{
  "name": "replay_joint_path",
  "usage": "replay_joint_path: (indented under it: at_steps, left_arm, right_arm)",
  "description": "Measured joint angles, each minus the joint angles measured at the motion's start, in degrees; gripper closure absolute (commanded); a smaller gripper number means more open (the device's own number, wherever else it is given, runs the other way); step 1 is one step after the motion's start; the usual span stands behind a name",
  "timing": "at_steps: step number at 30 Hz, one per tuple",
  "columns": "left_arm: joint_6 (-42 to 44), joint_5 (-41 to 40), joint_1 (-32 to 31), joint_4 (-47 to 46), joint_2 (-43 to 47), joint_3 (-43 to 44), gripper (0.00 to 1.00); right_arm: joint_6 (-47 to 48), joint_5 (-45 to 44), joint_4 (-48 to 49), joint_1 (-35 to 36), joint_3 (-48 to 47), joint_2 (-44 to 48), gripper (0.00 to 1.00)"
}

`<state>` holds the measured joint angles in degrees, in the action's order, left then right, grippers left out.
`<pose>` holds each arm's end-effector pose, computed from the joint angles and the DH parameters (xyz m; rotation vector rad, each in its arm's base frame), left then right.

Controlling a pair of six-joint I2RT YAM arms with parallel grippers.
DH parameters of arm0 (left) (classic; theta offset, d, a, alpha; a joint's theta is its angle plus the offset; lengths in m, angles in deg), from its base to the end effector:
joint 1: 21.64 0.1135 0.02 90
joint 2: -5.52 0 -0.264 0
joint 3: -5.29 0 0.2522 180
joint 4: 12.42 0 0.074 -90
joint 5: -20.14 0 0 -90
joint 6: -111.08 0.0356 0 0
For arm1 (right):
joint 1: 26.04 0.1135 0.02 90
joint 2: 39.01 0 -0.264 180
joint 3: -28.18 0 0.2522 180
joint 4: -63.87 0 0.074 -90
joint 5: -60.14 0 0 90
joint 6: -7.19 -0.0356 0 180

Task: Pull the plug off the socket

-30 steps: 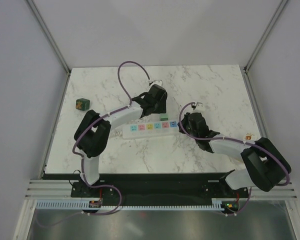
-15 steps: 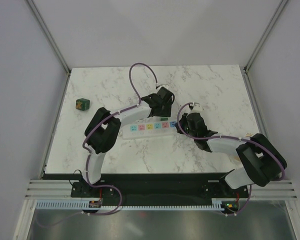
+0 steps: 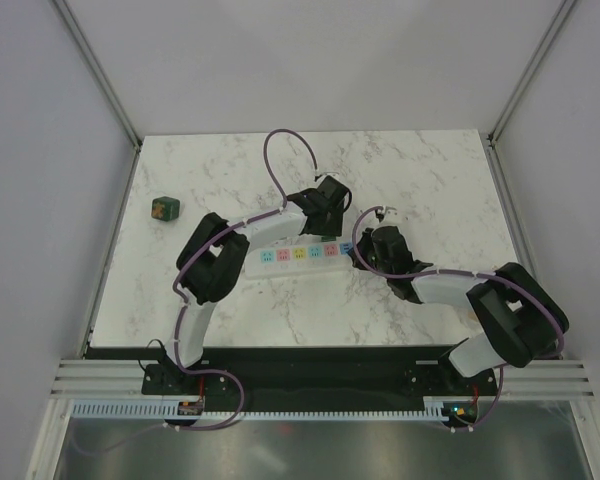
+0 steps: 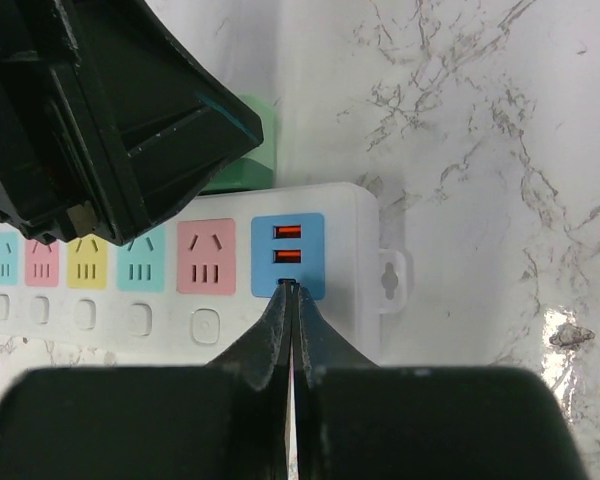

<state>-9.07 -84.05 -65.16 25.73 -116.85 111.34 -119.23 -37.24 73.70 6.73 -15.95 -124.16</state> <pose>0.3442 -0.3149 0.1773 0.1914 2.4872 -0.2305 0.2391 0.1485 0.1544 0.1475 2.1604 0.5776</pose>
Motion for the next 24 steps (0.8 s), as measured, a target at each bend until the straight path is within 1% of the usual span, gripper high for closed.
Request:
replay_joint_path:
  at_steps: [2, 7, 10, 11, 13, 14, 15, 24]
  left_arm:
    - [-0.09, 0.31, 0.0, -0.02, -0.13, 0.02, 0.43]
    - [-0.44, 0.63, 0.0, 0.17, -0.74, 0.79, 0.5]
    - [-0.72, 0.66, 0.0, 0.66, -0.92, 1.2, 0.58]
    - [-0.96, 0.61, 0.0, 0.83, -0.98, 1.33, 0.67]
    - [-1.4, 0.5, 0.0, 1.27, -1.18, 1.75, 0.81]
    - [-1.66, 0.39, 0.0, 1.49, -1.31, 1.97, 0.94]
    - [-1.9, 0.2, 0.0, 1.75, -1.49, 2.29, 0.98]
    - [-4.07, -4.63, -0.37, 2.08, -2.73, 4.0, 0.98]
  right_arm:
    - [-0.02, 0.15, 0.42, 0.0, 0.0, -0.33, 1.0]
    - [-0.07, 0.94, 1.33, 0.0, 0.0, -0.9, 1.0]
    - [-0.35, 1.14, 2.05, 0.0, -0.02, -1.38, 1.0]
    - [-0.5, 1.14, 2.25, 0.0, -0.09, -1.62, 1.0]
    - [-1.22, 1.25, 2.6, 0.0, -0.57, -2.38, 1.0]
    - [-1.51, 1.33, 2.84, 0.0, -0.94, -2.93, 1.0]
    - [-1.99, 1.46, 3.1, 0.0, -1.36, -3.67, 1.0]
    - [-3.87, 1.36, 4.46, -0.31, -2.36, -5.46, 1.0]
